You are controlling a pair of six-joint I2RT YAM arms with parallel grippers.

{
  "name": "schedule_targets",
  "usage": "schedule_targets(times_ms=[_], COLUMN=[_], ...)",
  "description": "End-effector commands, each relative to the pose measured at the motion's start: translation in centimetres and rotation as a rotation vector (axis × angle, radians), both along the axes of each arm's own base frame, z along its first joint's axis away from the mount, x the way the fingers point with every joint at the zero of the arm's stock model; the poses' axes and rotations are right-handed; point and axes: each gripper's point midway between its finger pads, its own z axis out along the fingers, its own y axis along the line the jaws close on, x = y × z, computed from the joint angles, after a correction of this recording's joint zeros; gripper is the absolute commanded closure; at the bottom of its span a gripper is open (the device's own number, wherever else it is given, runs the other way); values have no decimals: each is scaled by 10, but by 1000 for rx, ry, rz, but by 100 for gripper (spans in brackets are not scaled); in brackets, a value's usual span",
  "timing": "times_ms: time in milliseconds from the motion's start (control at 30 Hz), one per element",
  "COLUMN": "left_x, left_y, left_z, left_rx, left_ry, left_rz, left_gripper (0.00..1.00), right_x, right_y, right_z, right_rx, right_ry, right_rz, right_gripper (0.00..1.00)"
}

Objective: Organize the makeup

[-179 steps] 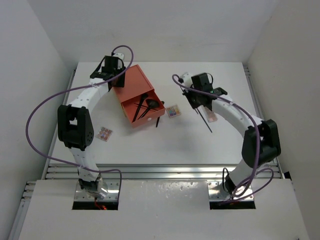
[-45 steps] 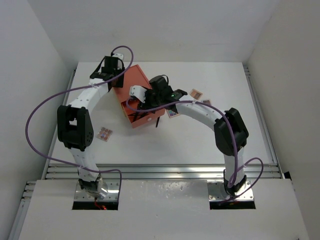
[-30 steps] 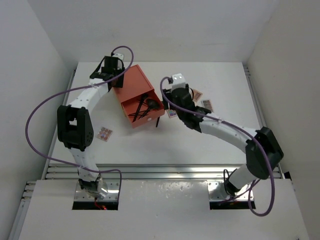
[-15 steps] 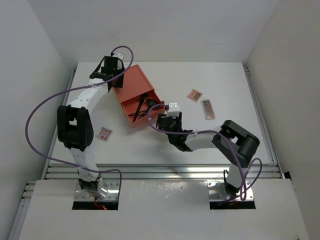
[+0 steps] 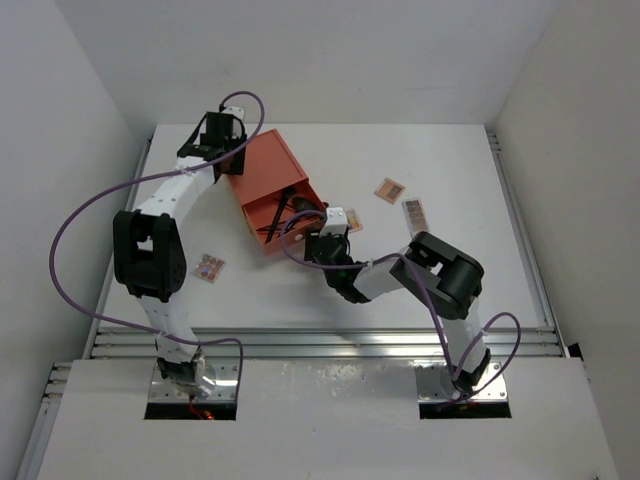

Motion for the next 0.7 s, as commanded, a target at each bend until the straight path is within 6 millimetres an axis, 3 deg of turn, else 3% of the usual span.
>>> schedule_targets(times_ms=[0, 333, 667], left_x=[-4, -4, -3], left_y=[8, 8, 11], left_z=[21, 21, 20], left_rx=[-7, -7, -13], left_ry=[-32, -32, -31], left_rz=[16, 16, 18], left_gripper=[50, 50, 50], right_x=[10, 2, -2], right_y=[15, 1, -10], right_z=[13, -23, -43], right_rx=[64, -68, -82], right_ry=[-26, 106, 199], right_rz=[-14, -132, -211], right_gripper=[42, 43, 56])
